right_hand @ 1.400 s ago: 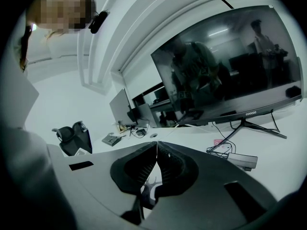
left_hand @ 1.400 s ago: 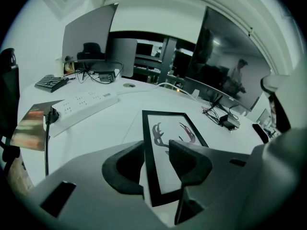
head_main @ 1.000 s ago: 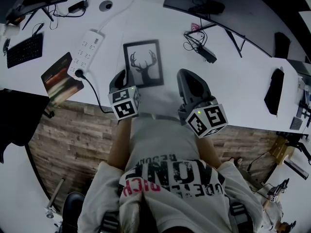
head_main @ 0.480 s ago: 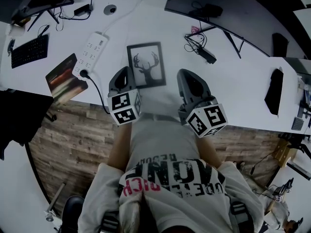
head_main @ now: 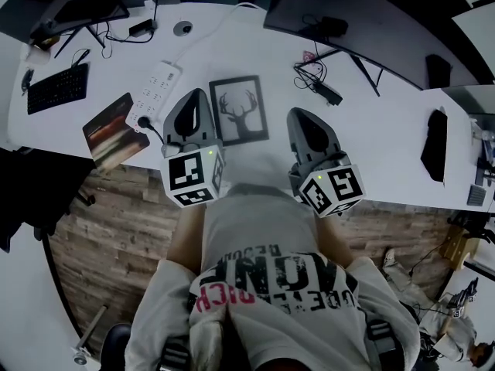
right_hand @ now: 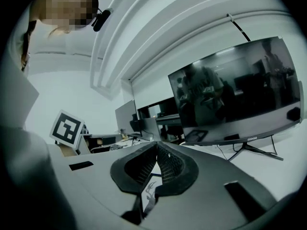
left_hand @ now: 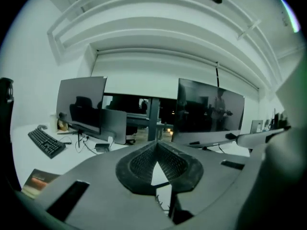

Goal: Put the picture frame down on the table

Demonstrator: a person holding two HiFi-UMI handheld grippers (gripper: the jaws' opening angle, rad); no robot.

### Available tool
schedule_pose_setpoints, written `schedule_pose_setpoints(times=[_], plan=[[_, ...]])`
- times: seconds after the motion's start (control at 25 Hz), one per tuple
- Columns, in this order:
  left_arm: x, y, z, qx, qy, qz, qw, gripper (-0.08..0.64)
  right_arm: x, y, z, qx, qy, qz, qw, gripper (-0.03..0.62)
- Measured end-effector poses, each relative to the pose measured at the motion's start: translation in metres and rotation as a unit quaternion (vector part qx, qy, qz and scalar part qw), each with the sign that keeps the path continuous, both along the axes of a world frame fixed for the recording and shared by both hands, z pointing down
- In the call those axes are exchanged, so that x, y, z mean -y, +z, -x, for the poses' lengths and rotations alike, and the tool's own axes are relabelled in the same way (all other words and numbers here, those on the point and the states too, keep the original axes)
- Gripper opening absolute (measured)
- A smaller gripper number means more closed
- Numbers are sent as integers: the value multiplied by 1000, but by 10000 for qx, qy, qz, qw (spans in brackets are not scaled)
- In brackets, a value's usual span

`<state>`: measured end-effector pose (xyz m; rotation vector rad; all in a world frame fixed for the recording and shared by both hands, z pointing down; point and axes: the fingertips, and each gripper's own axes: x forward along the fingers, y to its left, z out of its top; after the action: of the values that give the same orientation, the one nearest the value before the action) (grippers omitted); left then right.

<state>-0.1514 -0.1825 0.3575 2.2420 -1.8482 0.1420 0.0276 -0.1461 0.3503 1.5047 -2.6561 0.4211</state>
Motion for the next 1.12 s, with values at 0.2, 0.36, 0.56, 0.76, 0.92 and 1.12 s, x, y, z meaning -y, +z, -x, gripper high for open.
schedule_pose_setpoints(times=[0.2,0.36,0.56,0.76,0.92,1.12], plan=[[-3,-37,5,50,161,-486,9987,2,-3,-18,2,-95,92,-292,9995,2],[-8,-63,5,88,325,-825,9960,2,-4,-30,5,-116,171,-447,9988,2],[-24,-89,5,39,430,-1148,9925,2,-15,-44,10,-95,201,-590,9980,0],[-49,-104,2,-12,496,-1307,9902,2,-26,-60,8,-88,207,-761,9968,0],[-67,-105,-2,-2,486,-1330,9899,2,-33,-72,4,-62,160,-886,9959,0],[-85,-106,-13,49,390,-1327,9904,2,-42,-85,-5,-45,31,-986,9951,0]])
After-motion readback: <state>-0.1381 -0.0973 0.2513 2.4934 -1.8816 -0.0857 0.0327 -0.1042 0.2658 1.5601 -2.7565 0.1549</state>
